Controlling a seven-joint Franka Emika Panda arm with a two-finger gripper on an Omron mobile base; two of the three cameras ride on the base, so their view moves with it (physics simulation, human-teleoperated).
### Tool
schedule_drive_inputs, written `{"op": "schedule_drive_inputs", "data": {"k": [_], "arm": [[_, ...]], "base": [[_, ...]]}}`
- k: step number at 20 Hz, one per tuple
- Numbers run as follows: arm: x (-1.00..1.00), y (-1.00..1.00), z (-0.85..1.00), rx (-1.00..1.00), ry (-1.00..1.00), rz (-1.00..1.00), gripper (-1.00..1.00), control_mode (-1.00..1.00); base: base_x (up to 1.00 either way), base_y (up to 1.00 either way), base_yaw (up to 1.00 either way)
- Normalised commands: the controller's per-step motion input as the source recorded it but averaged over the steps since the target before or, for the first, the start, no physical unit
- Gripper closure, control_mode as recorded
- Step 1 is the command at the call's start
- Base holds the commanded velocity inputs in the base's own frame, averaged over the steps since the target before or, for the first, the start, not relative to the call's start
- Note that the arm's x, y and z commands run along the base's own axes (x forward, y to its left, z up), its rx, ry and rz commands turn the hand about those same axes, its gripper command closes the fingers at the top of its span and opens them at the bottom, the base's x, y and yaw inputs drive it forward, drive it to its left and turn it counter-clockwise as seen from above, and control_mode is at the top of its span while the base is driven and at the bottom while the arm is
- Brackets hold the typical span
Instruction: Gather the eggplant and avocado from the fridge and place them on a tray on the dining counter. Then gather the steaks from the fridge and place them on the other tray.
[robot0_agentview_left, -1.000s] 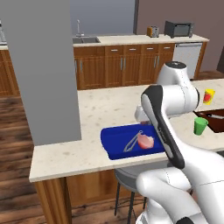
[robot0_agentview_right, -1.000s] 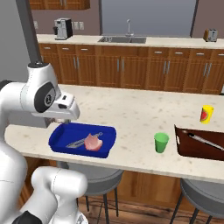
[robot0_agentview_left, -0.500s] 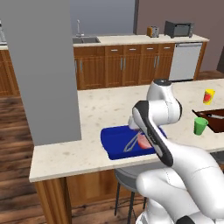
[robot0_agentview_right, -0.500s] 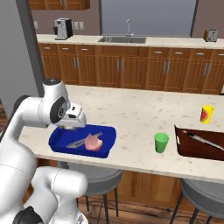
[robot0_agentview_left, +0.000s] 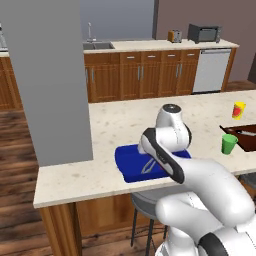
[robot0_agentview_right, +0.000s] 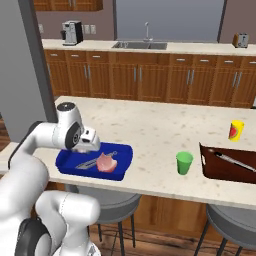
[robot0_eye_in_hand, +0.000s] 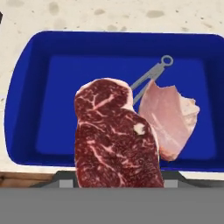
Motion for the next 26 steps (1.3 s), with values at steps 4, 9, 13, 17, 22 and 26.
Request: {"op": "schedule_drive_inputs", "data": {"k": [4,9,13,17,22,26], "arm": [[0.21,0.15,-0.33,0.0,0.0,0.0,1.0,-1.0],[0.05,0.1,-0.26,0.0,0.0,0.0,1.0,-1.0],[0.19,0.08,-0.37,0.0,0.0,0.0,1.0,-1.0],[0.18,0.0,-0.31,0.0,0.0,0.0,1.0,-1.0],[0.2,0.0,-0.19,0.0,0.0,0.0,1.0,-1.0],[0.24,0.0,-0.17,0.0,0.0,0.0,1.0,-1.0]], "base": [[0.0,0.0,0.0],[0.0,0.0,0.0],[0.0,0.0,0.0],[0.0,0.0,0.0],[0.0,0.0,0.0],[0.0,0.0,0.0]]}}
